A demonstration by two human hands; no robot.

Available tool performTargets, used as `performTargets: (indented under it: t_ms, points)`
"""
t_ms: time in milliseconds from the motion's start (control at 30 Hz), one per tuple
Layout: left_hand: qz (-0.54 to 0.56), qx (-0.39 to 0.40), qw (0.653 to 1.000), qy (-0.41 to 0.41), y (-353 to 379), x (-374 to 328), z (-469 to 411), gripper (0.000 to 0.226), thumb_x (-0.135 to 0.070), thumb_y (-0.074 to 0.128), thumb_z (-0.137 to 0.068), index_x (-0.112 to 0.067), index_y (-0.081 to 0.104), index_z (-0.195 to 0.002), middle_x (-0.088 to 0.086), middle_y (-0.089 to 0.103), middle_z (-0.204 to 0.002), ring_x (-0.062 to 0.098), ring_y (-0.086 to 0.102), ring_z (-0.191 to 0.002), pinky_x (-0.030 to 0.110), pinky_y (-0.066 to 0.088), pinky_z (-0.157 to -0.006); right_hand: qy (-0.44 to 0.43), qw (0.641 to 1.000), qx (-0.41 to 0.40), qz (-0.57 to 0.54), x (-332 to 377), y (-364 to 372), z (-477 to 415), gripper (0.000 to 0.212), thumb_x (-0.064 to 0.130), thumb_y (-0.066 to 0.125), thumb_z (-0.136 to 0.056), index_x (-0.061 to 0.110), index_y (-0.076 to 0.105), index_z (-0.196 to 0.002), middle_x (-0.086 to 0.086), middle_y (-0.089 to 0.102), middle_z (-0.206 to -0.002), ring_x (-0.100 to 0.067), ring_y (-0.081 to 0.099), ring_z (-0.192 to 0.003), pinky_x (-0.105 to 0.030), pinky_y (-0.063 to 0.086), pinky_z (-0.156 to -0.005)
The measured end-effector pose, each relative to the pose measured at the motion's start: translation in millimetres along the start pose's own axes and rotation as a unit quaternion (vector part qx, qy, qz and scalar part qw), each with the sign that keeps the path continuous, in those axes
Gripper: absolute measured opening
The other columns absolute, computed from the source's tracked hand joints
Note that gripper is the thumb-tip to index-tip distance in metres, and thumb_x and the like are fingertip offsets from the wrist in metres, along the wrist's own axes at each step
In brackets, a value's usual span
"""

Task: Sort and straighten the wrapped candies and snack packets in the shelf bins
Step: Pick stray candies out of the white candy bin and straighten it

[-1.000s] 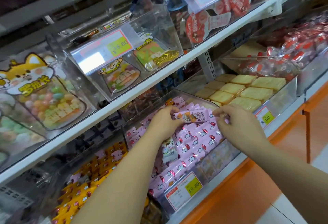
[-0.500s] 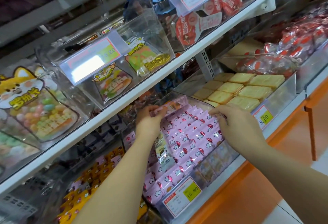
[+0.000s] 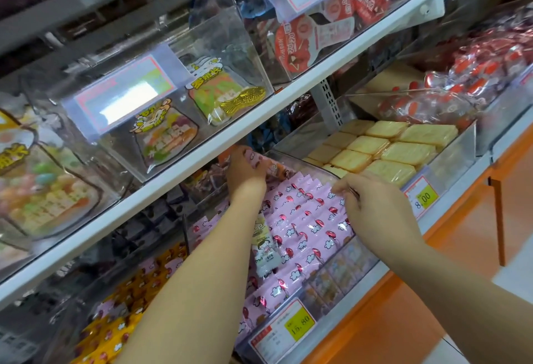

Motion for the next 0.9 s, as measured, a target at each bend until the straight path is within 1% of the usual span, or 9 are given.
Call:
performTargets:
  t_ms: [133,233,333,400,533,600,667,767,900]
  points:
    - [-0.026,0.015,0.999,0.043,9,-3,-8,0.034,-0.018,0.054,-0.095,-0.020,0.048,-0.128,0.003,0.051,-0.133,0.022,0.051,-0.115,0.027,0.037,-0.082,-0.003,1.000,0.001,0.002,1,1,-1,0.024,0.013,0.045,-0.094,0.025,0.066,-0.096,0.006,0.058,-0.093,-0.029,0.053,-0.082,-0.036,0.045,-0.065]
    - [-0.087,0.070,0.992,0.064,28,-5,-11,0.027,-0.022,0.054,-0.094,-0.020,0.054,-0.121,0.004,0.053,-0.129,0.024,0.054,-0.112,0.033,0.045,-0.090,-0.003,1.000,0.001,-0.001,1,0,-1,0.024,0.013,0.046,-0.094,0.025,0.066,-0.096,0.005,0.059,-0.095,-0.026,0.054,-0.082,-0.036,0.046,-0.066]
    - [-0.179,0.157,0.969,0.063,57,0,-9,0.028,-0.022,0.052,-0.095,-0.018,0.054,-0.123,0.006,0.060,-0.119,0.021,0.060,-0.090,0.029,0.051,-0.074,-0.005,1.000,0.005,-0.010,0,-1,0,0.024,0.012,0.046,-0.094,0.025,0.067,-0.097,0.006,0.059,-0.094,-0.022,0.053,-0.079,-0.034,0.046,-0.064]
    - [-0.194,0.172,0.963,0.071,66,2,-11,0.033,-0.022,0.052,-0.095,-0.020,0.053,-0.128,0.004,0.060,-0.121,0.013,0.055,-0.077,0.022,0.044,-0.062,-0.003,1.000,0.012,-0.013,0,-1,-1,0.024,0.013,0.047,-0.094,0.026,0.066,-0.097,0.006,0.059,-0.094,-0.019,0.054,-0.078,-0.033,0.045,-0.062]
    - [-0.092,0.139,0.985,0.046,57,6,-15,0.036,-0.015,0.051,-0.095,-0.022,0.052,-0.130,-0.001,0.055,-0.132,0.018,0.056,-0.108,0.026,0.046,-0.083,-0.005,1.000,0.016,-0.011,-1,0,-1,0.024,0.014,0.047,-0.094,0.027,0.067,-0.098,0.007,0.060,-0.097,-0.018,0.055,-0.080,-0.030,0.043,-0.063]
    - [-0.044,0.107,0.992,0.040,49,6,-17,0.030,-0.012,0.049,-0.095,-0.022,0.057,-0.122,-0.004,0.060,-0.122,0.013,0.058,-0.103,0.023,0.047,-0.084,-0.004,1.000,0.017,-0.010,-1,0,-2,0.025,0.014,0.046,-0.095,0.027,0.066,-0.098,0.007,0.059,-0.097,-0.018,0.054,-0.080,-0.030,0.043,-0.063]
    - [-0.043,0.150,0.987,0.050,57,6,-11,0.030,-0.010,0.048,-0.096,-0.020,0.058,-0.122,-0.005,0.063,-0.116,0.007,0.059,-0.095,0.018,0.048,-0.081,-0.006,1.000,0.017,-0.008,-1,0,-2,0.025,0.014,0.046,-0.095,0.027,0.066,-0.098,0.008,0.059,-0.097,-0.017,0.054,-0.079,-0.031,0.044,-0.063]
    - [-0.093,0.239,0.961,0.102,75,5,2,0.041,-0.008,0.045,-0.095,-0.016,0.049,-0.135,0.000,0.055,-0.134,0.014,0.053,-0.119,0.020,0.037,-0.098,-0.007,1.000,0.016,-0.004,0,0,-3,0.024,0.013,0.046,-0.095,0.026,0.066,-0.098,0.008,0.059,-0.097,-0.016,0.053,-0.077,-0.030,0.042,-0.061]
    - [-0.125,0.297,0.941,0.099,86,12,6,0.048,-0.005,0.040,-0.096,-0.014,0.037,-0.143,0.000,0.043,-0.146,0.017,0.042,-0.131,0.018,0.032,-0.096,-0.012,1.000,0.009,-0.004,1,-1,-2,0.023,0.012,0.047,-0.094,0.024,0.067,-0.096,0.009,0.053,-0.088,-0.016,0.051,-0.073,-0.029,0.036,-0.056]
Point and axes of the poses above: each hand's wrist, its own z-axis away from the middle knuckle, its own y-axis out of the palm, x = y × z, the point moved 10 cm from there along -z, towards the middle knuckle
